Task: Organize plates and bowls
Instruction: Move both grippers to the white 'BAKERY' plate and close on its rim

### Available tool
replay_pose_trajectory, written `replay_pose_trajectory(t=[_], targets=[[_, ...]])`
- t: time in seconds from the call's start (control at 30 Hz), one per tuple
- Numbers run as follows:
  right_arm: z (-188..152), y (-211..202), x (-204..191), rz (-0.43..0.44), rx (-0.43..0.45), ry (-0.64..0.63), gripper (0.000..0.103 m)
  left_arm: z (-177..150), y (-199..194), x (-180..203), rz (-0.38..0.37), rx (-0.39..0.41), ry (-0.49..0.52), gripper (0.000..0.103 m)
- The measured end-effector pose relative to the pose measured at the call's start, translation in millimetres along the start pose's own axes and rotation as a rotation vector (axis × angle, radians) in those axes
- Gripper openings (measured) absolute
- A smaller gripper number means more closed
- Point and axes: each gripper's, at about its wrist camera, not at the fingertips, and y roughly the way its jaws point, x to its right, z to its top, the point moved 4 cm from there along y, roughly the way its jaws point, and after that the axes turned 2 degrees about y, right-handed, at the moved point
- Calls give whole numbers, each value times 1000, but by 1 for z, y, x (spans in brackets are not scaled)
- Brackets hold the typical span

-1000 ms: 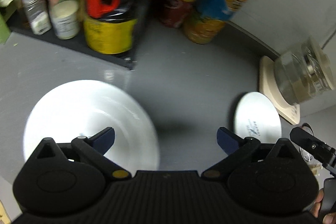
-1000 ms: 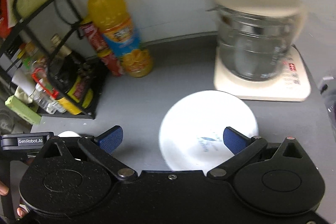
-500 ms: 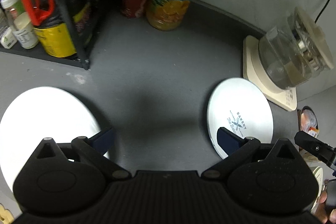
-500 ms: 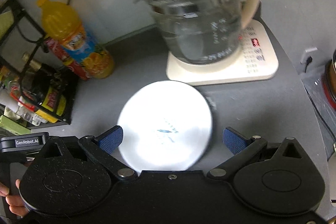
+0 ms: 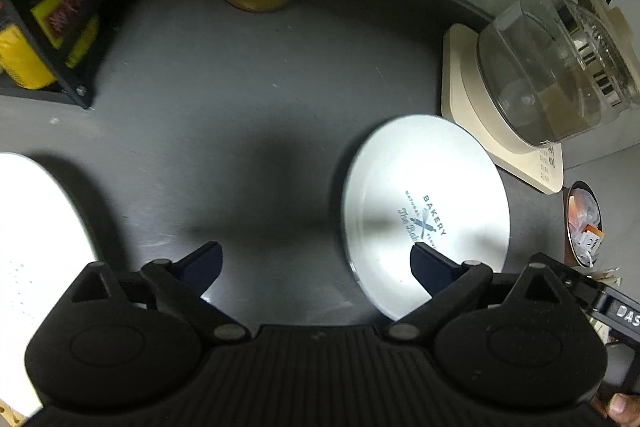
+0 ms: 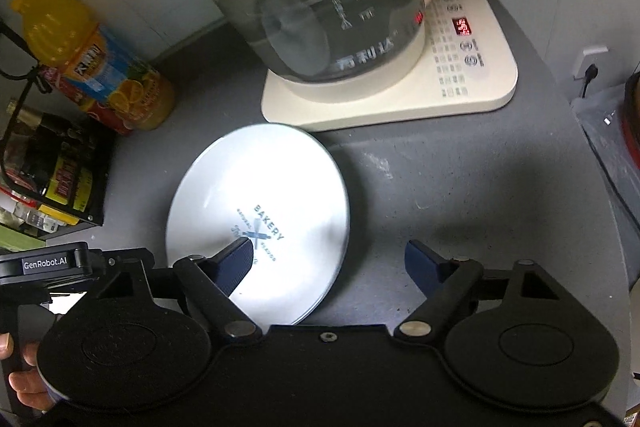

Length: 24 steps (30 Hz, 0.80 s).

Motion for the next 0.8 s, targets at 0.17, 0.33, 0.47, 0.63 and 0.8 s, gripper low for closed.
replay_pose_trajectory(t=[0.17,0.33,0.47,0.63,0.8], targets=[[0,16,6,13,-46,13,73,1,17,3,-7,-25,-3,92],[0,27,8,28,-78,20,61,0,34,0,-12,-54,-26,71],[0,36,9,31,-93,27,58,-1,44,-2,-30,-84,-48,55],[-1,45,10,53,-112,49,39,1,46,1,-41,-62,-32,46],[2,50,8,59,-114,51,17,3,51,-1,-104,-75,-71,23]])
